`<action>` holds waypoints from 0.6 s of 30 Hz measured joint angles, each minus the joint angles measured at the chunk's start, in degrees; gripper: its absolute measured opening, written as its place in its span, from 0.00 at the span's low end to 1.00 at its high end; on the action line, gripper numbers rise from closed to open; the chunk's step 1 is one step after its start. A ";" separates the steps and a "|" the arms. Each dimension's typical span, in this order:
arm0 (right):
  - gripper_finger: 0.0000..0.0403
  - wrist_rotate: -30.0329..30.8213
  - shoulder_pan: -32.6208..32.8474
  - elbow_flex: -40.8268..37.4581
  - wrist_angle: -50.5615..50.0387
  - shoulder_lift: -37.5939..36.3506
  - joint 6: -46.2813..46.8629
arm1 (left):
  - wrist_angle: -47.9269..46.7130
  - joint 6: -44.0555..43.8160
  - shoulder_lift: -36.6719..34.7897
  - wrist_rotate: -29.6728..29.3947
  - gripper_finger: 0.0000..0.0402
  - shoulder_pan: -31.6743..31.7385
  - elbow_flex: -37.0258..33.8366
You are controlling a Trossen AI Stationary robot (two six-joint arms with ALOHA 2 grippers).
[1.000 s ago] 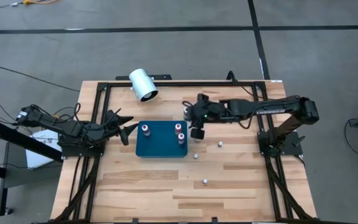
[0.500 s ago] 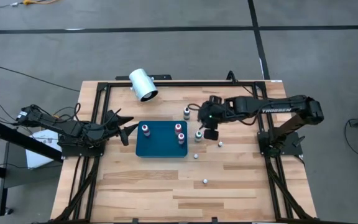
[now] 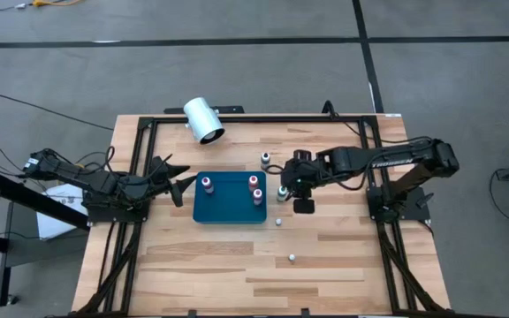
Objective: Pick & Place food coloring
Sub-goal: Put the large green food coloring bottle into the bin
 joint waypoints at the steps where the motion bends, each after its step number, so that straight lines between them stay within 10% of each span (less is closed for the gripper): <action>1: 0.31 -0.72 0.02 -0.07 -0.05 0.10 -0.52 | -0.02 0.00 0.02 -0.02 0.55 0.00 0.00; 18: 0.52 -3.70 -0.86 -0.06 -0.40 10.46 -0.90 | -0.43 0.00 0.02 0.98 0.55 -0.02 -0.02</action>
